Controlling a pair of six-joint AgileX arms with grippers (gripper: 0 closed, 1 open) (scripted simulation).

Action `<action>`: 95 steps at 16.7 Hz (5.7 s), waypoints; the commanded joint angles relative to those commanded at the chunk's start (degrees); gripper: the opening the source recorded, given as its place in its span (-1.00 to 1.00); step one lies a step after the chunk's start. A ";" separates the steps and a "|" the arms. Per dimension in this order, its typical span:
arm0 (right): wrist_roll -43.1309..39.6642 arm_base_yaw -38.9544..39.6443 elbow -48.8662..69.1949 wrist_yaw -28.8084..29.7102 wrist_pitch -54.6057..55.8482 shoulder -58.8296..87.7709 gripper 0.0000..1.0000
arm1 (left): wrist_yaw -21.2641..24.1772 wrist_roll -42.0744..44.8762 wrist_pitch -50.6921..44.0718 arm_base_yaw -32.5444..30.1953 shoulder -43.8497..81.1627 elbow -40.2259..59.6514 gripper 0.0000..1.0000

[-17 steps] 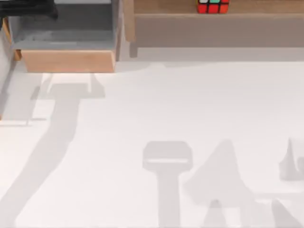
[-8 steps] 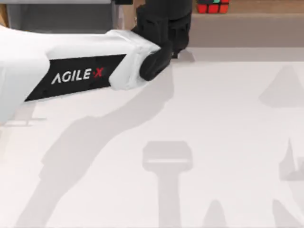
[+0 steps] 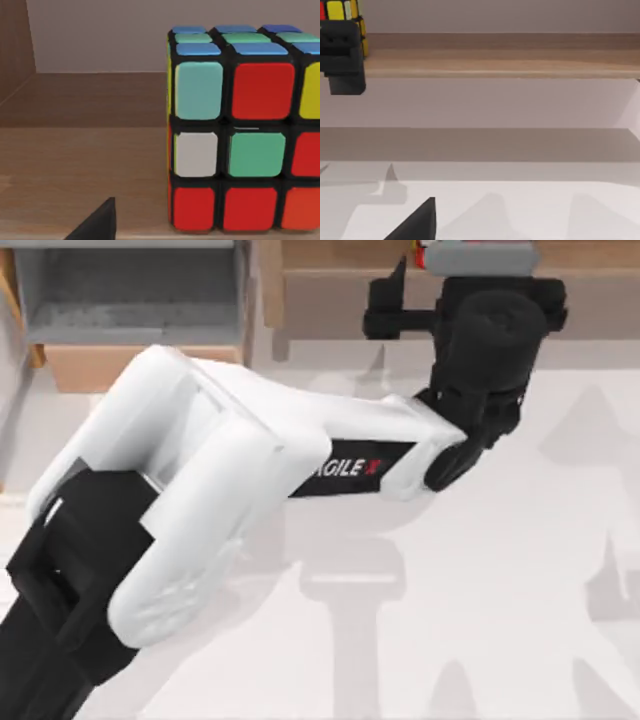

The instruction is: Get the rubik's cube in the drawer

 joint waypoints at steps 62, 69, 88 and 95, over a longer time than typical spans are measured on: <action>0.00 0.00 0.00 0.00 0.00 0.00 1.00 | -1.52 -3.50 -23.57 -1.60 -1.24 18.86 -1.00; 0.00 0.00 0.00 0.00 0.00 0.00 1.00 | -10.14 -9.76 -58.57 -3.24 -12.16 29.87 -1.00; 0.00 0.00 0.00 0.00 0.00 0.00 1.00 | -7.85 -7.73 -122.16 35.14 -11.43 65.09 -1.00; 0.00 0.00 0.00 0.00 0.00 0.00 1.00 | 10.15 2.21 -131.59 50.04 -0.77 67.78 -1.00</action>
